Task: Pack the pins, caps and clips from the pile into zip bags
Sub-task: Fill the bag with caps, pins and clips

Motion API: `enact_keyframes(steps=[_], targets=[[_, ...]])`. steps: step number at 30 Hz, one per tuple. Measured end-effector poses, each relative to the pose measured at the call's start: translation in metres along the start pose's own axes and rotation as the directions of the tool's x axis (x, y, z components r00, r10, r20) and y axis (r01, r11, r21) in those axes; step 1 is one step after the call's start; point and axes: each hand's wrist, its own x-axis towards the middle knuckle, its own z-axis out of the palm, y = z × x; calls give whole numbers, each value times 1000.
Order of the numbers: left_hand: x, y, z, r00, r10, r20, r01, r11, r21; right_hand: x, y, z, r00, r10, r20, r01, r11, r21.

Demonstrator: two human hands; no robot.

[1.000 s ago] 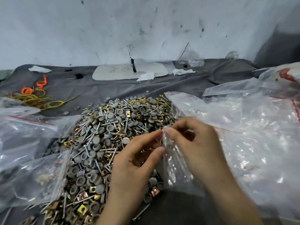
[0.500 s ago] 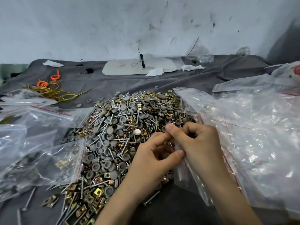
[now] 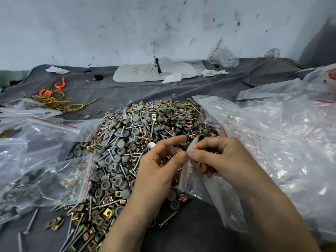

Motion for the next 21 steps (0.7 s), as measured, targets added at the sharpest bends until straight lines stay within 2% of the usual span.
enact_keyframes(steps=[5, 8, 12, 18, 21], targets=[[-1, 0, 0, 997, 78, 1, -77, 987, 141, 0, 0, -3, 997, 58, 42, -59, 998, 23], [-2, 4, 1, 993, 113, 20, -115, 981, 154, 2, 0, -2, 997, 77, 12, -77, 996, 47], [-4, 6, 2, 988, 112, 102, -136, 953, 271, 3, 1, 0, 997, 65, -48, -64, 997, 35], [-2, 6, -4, 991, 80, 103, -113, 922, 370, 3, 4, 3, 997, 68, -40, -69, 997, -28], [-2, 5, -4, 992, 114, 49, -124, 900, 418, 3, 2, 3, 996, 92, 2, -92, 996, -8]])
